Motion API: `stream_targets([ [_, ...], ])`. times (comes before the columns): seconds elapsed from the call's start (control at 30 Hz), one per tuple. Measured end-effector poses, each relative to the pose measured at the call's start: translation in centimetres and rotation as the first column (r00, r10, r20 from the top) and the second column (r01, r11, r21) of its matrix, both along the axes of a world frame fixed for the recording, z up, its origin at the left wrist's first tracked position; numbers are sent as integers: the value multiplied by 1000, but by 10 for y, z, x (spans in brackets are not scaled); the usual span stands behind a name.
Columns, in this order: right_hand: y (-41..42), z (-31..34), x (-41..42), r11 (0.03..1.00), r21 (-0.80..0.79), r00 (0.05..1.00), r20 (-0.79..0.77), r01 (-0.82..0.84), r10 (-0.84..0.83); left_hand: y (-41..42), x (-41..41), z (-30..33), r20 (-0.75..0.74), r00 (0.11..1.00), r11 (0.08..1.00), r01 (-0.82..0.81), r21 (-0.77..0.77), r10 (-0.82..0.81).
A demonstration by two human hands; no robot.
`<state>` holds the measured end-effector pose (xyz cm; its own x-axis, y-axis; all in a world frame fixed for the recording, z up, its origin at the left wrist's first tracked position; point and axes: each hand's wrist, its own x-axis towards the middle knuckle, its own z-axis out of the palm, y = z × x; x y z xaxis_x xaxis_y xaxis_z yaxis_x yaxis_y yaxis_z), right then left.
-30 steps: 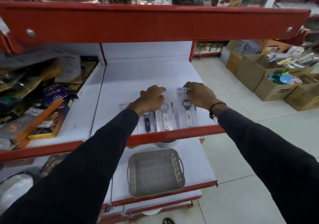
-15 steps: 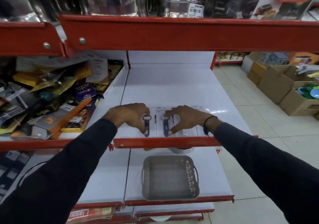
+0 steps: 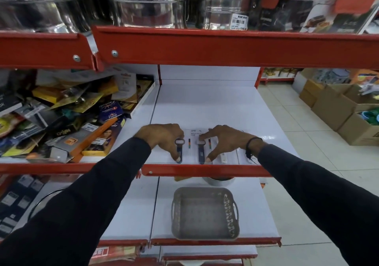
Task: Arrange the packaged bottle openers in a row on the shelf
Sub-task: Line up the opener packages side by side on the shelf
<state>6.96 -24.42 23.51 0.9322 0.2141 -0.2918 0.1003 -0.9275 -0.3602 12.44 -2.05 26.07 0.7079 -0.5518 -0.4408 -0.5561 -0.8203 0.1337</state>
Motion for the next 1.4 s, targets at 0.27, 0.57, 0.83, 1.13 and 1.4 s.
stream_targets([
  [0.27, -48, 20, -16, 991, -102, 996, -17, 88, -90, -46, -14, -3, 35, 999, 984, 41, -172, -36],
  [0.57, -46, 3, -16, 993, -89, 996, -46, 74, -78, -49, -15, -23, 44, 999, 988, 27, -149, -20],
  [0.83, -49, 3, -15, 993, -99, 996, -59, 59, -65, -52, -13, -21, 19, 1000, 992, 3, -128, 0],
  [1.13, -52, -8, -15, 995, -59, 996, 12, 84, -83, -59, -14, -23, -13, 999, 984, -48, -174, 46],
  [1.4, -50, -7, -18, 996, -55, 997, 4, 73, -73, -73, -31, -29, 193, 980, 999, 45, -10, -42],
])
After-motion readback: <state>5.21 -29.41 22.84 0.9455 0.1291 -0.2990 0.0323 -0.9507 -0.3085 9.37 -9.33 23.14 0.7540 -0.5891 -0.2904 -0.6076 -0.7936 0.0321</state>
